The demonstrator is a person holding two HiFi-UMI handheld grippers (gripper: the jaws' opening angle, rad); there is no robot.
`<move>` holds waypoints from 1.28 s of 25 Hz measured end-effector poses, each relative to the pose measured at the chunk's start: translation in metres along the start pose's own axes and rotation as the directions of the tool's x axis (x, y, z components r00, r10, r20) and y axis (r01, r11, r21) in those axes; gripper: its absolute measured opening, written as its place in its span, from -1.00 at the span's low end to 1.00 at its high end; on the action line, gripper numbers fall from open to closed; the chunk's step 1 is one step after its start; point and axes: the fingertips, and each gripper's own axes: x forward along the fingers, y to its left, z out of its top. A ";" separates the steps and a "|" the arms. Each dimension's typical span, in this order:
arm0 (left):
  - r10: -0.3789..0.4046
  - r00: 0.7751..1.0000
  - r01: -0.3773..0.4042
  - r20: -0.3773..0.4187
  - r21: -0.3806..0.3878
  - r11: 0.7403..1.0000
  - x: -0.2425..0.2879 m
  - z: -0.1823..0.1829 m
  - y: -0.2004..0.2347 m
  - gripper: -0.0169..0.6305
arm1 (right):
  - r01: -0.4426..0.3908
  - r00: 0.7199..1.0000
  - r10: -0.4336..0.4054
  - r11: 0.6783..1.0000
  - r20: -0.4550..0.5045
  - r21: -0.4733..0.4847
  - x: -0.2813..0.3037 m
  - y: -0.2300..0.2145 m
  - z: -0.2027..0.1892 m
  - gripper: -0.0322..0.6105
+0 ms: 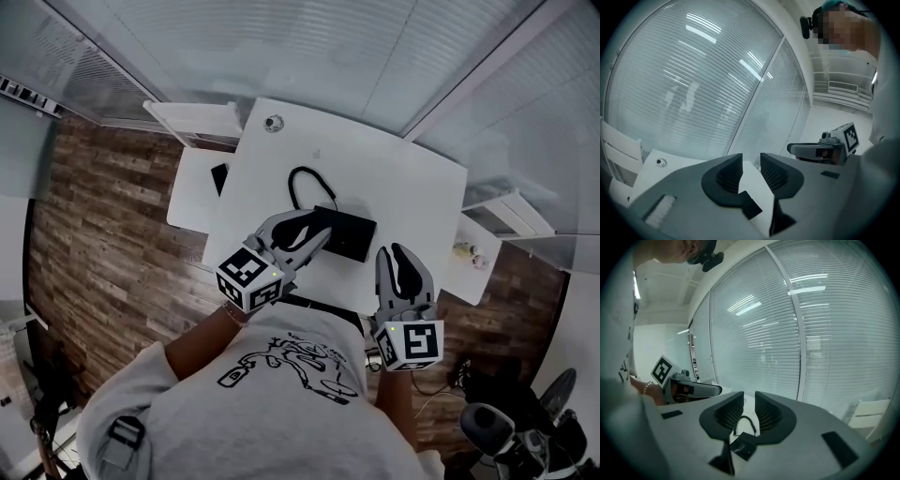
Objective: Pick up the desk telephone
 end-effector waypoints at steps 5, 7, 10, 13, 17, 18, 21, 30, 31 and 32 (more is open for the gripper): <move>0.016 0.995 -0.021 -0.096 -0.052 0.998 0.007 -0.049 0.019 -0.54 | 0.006 0.997 -0.005 1.000 -0.076 0.009 0.010 -0.009 -0.045 -0.71; 0.022 0.992 -0.033 -0.124 -0.090 0.995 0.010 -0.069 0.029 -0.52 | 0.002 0.995 0.000 1.000 -0.099 0.023 0.015 -0.012 -0.062 -0.68; 0.037 0.986 -0.058 -0.160 -0.127 0.990 0.016 -0.096 0.045 -0.51 | -0.006 0.992 0.012 0.999 -0.125 0.043 0.024 -0.018 -0.086 -0.62; 0.053 0.980 -0.080 -0.193 -0.137 0.987 0.022 -0.121 0.057 -0.50 | -0.009 0.988 0.019 0.998 -0.153 0.064 0.032 -0.023 -0.110 -0.59; 0.052 0.970 -0.090 -0.239 -0.149 0.985 0.029 -0.152 0.069 -0.47 | -0.006 0.982 0.025 0.995 -0.186 0.102 0.041 -0.028 -0.138 -0.54; 0.047 0.966 -0.089 -0.254 -0.153 0.984 0.031 -0.160 0.071 -0.46 | -0.005 0.981 0.026 0.994 -0.192 0.112 0.043 -0.030 -0.145 -0.52; 0.034 0.956 -0.093 -0.291 -0.192 0.977 0.036 -0.184 0.081 -0.38 | -0.001 0.974 0.030 0.992 -0.224 0.129 0.050 -0.031 -0.167 -0.46; 0.050 0.928 -0.160 -0.369 -0.272 0.949 0.043 -0.247 0.109 -0.23 | 0.019 0.948 0.044 0.980 -0.315 0.196 0.066 -0.039 -0.231 -0.33; 0.050 0.926 -0.164 -0.373 -0.281 0.946 0.044 -0.252 0.111 -0.22 | 0.022 0.946 0.045 0.979 -0.322 0.204 0.067 -0.040 -0.237 -0.31; 0.049 0.925 -0.168 -0.376 -0.291 0.942 0.045 -0.257 0.113 -0.21 | 0.027 0.944 0.045 0.977 -0.327 0.212 0.069 -0.042 -0.242 -0.30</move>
